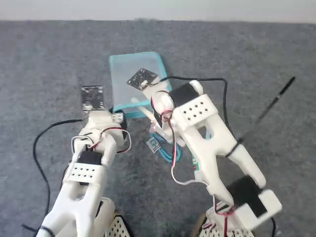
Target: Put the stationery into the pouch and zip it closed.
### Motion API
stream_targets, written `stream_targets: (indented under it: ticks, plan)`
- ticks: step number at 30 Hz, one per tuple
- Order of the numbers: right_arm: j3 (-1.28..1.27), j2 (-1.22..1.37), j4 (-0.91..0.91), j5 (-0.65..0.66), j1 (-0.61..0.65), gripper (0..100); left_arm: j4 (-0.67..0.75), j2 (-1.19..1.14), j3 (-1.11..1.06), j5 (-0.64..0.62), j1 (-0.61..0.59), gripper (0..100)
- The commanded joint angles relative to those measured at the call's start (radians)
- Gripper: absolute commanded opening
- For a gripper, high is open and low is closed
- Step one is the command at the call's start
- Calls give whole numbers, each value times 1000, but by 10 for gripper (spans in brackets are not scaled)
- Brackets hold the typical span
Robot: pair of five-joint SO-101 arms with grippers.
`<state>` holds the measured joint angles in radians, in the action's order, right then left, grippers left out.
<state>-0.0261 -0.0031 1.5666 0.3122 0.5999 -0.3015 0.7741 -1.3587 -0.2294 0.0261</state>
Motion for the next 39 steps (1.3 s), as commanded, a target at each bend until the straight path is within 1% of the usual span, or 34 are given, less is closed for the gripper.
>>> stream_targets:
  ticks: [1,7,11,13,15,19,20,24,27,30,35,39]
  plan:
    - [155,51,19,-40,-27,7,26,14,8,37,46,11]
    - [408,219,88,-78,-74,9,26,14,8,55,64,11]
    - [606,332,160,-81,-71,10,26,14,8,55,64,11]
    - [687,383,194,-107,-64,12,26,14,8,55,64,11]
    - [747,418,225,-112,-50,47,26,14,8,55,60,11]
    - [763,410,228,-112,-31,184,26,12,8,55,55,11]
    - [763,394,228,-112,-28,197,26,12,8,55,55,11]
    - [760,291,231,-112,-19,197,26,12,8,52,55,11]
    - [715,197,231,-112,-21,198,26,12,8,52,55,11]
    - [597,101,231,-110,-30,198,26,12,7,52,55,11]
    - [259,-50,226,-83,-127,199,26,9,7,52,37,11]
    - [-37,-183,151,15,-242,199,31,12,8,51,-6,11]
